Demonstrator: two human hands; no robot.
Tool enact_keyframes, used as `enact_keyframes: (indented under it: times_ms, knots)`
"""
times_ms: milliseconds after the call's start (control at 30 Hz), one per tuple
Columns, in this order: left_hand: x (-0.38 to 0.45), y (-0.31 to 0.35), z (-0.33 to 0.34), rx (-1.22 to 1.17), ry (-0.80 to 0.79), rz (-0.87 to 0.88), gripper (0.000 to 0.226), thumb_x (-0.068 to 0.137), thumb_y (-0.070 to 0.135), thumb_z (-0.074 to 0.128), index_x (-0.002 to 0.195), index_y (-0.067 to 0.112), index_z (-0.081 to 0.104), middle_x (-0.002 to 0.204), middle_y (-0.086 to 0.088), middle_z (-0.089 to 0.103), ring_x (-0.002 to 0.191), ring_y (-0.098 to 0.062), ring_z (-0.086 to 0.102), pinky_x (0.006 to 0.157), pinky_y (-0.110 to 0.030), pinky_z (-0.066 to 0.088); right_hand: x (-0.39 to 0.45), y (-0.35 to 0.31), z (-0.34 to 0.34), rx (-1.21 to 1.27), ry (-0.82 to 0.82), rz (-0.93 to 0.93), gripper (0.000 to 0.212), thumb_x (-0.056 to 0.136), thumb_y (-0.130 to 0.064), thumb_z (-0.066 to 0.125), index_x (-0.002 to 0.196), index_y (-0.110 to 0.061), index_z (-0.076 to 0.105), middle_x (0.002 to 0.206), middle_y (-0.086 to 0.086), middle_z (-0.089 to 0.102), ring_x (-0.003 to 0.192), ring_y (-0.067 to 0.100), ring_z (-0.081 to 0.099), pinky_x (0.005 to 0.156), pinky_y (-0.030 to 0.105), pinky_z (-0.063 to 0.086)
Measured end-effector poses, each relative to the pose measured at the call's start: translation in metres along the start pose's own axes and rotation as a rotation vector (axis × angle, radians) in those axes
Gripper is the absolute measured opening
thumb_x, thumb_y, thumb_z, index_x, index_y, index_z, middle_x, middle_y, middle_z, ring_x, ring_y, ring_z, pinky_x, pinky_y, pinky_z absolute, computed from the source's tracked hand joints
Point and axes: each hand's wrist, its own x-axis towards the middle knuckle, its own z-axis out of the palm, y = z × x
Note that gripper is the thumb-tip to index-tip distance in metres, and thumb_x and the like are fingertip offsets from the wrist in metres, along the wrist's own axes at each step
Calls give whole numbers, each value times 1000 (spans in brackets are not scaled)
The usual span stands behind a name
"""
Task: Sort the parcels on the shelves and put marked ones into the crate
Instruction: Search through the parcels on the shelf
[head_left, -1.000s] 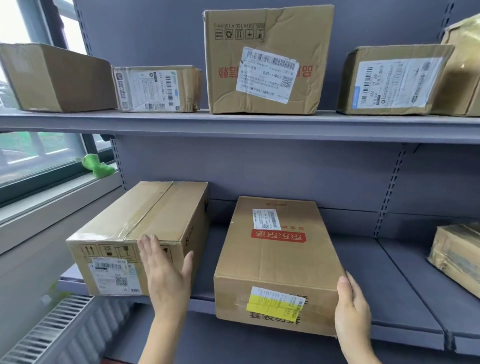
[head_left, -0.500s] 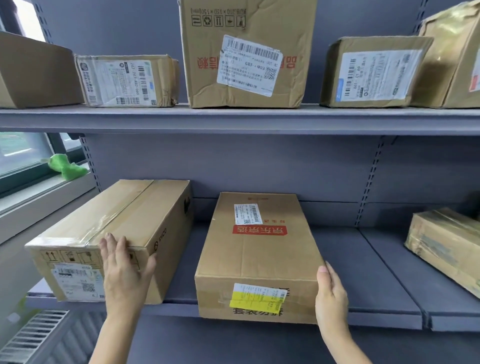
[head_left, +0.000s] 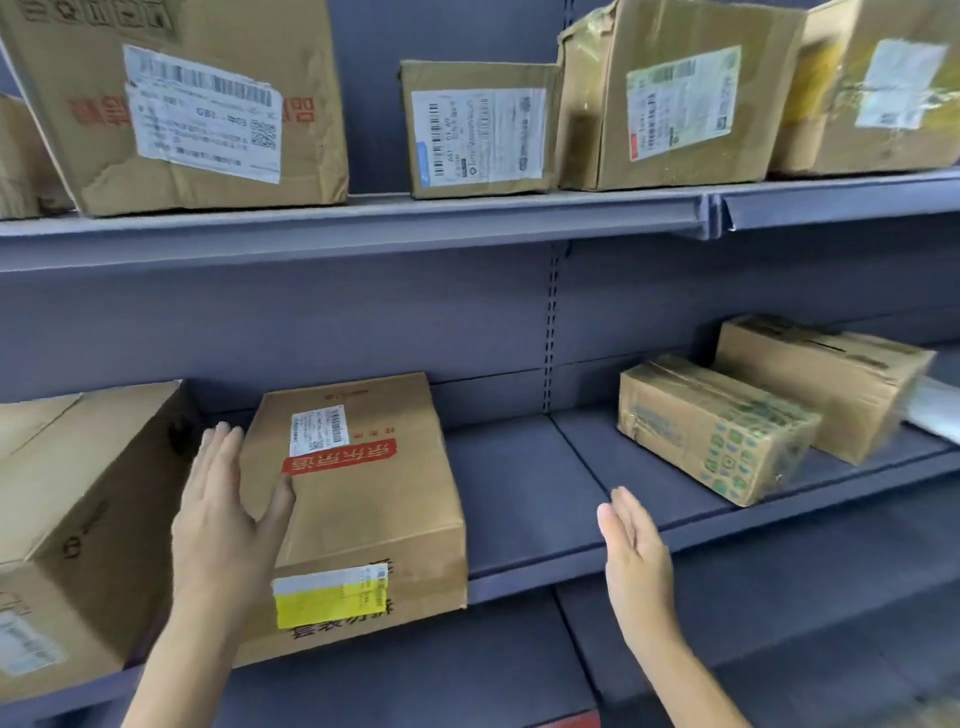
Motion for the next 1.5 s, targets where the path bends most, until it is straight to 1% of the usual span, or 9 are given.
enact_keyframes:
  times_ms: [267,600,733,900,1067,1133,1267,1400,1500]
  knots:
    - [-62,127,55,-10,-108,-19,56,83,7,63,134,-1,42,137,-19,48,129,-35,42,106,-42,31,51,-9,-108,-52,-147,-90,49,92,-20,52,139,-20,37,143,-4,41,130,10,39,107,27,30]
    - [-128,238,121,-47,-318,53,60,88,21,58,141,7,34,143,-7,43,133,-23,35,103,-18,19,77,-14,-200,-170,-196,-145,52,87,-16,55,137,-20,40,140,-4,44,129,12,40,108,33,33]
    - [-145,261,139,-63,-431,60,63,90,25,55,144,12,26,149,-2,35,137,-20,28,107,-25,21,74,-15,-212,-257,-203,-180,54,86,-18,56,137,-20,39,140,-3,45,128,13,40,107,31,34]
    - [-148,274,159,-124,-537,71,67,90,29,54,146,14,20,152,0,27,140,-20,22,108,-28,21,82,-17,-220,-342,-156,-200,57,84,-21,60,137,-20,38,137,-4,47,123,11,43,94,21,34]
    - [-153,266,178,-181,-599,45,67,91,31,53,146,14,19,153,0,26,140,-18,21,110,-30,22,97,-9,-224,-414,-78,-153,58,84,-25,61,137,-19,38,133,-2,50,97,4,42,83,18,32]
    - [-154,263,186,-202,-629,53,65,91,30,53,146,13,20,152,-1,28,140,-18,22,109,-28,22,101,-3,-223,-421,-78,-141,59,84,-26,60,138,-20,37,136,-3,48,103,5,43,85,18,32]
    - [-150,269,203,-221,-628,63,63,92,29,51,146,13,20,152,0,27,140,-17,22,105,-23,20,110,13,-230,-403,-59,-103,59,86,-28,59,139,-20,35,142,-1,42,130,16,37,96,24,31]
    - [-146,289,215,-189,-645,120,62,93,27,50,145,11,22,152,-3,27,139,-19,21,106,-22,18,130,25,-248,-358,-29,-19,57,87,-29,57,139,-21,35,143,0,42,131,19,38,101,32,34]
    - [-133,315,230,-179,-577,214,56,91,22,52,141,6,30,146,-8,36,135,-26,27,100,-18,18,152,32,-261,-271,1,24,54,89,-27,56,138,-16,37,142,2,44,128,19,42,97,29,34]
